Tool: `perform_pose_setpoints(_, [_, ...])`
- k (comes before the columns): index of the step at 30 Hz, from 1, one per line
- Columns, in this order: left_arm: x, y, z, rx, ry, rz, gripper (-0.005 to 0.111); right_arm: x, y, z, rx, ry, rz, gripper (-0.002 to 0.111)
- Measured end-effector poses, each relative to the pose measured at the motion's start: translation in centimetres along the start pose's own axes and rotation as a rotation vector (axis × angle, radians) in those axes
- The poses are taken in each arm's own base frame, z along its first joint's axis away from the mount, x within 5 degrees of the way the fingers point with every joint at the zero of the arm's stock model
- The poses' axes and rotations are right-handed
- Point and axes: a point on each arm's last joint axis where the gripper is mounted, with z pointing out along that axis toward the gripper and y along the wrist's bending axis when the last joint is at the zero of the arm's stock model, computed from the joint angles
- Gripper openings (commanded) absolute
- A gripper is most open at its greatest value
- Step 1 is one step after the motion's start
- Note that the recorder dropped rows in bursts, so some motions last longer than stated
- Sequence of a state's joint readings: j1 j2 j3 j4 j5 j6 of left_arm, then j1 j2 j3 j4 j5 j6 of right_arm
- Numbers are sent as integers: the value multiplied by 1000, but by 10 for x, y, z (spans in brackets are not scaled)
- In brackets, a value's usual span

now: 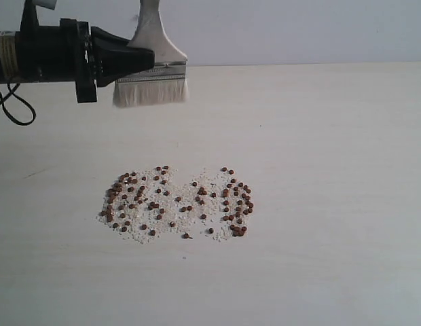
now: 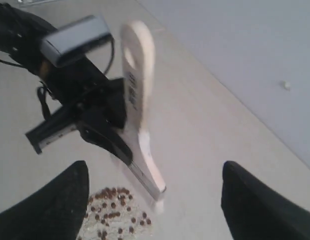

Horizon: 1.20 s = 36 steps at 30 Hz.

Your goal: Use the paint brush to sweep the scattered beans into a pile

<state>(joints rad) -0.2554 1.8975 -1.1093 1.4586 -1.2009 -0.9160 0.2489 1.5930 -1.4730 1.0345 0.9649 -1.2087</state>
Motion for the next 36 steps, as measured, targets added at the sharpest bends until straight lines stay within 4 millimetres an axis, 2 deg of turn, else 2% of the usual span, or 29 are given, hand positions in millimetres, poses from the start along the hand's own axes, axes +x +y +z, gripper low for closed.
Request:
perform_pose_setpoints(3, [20, 2, 4, 38, 51, -27, 0, 1, -1, 6, -39, -42, -24, 69])
perform_pose_setpoints(6, [33, 5, 7, 38, 56, -53, 0, 16, -9, 26, -133, -32, -19, 69])
perform_pose_setpoints(11, [31, 7, 7, 15, 30, -62, 0, 31, -14, 47, -259, -67, -22, 69])
perform_pose_setpoints(18, [29, 8, 8, 1, 11, -67, 0, 40, -23, 60, -271, -100, -42, 69])
perform_pose_setpoints(28, [25, -3, 27, 44, -4, -62, 0, 54, -39, 84, -287, -221, 8, 69])
perform_pose_setpoints(36, [24, -5, 29, 47, -9, -51, 0, 59, -38, 89, -350, -236, 29, 64])
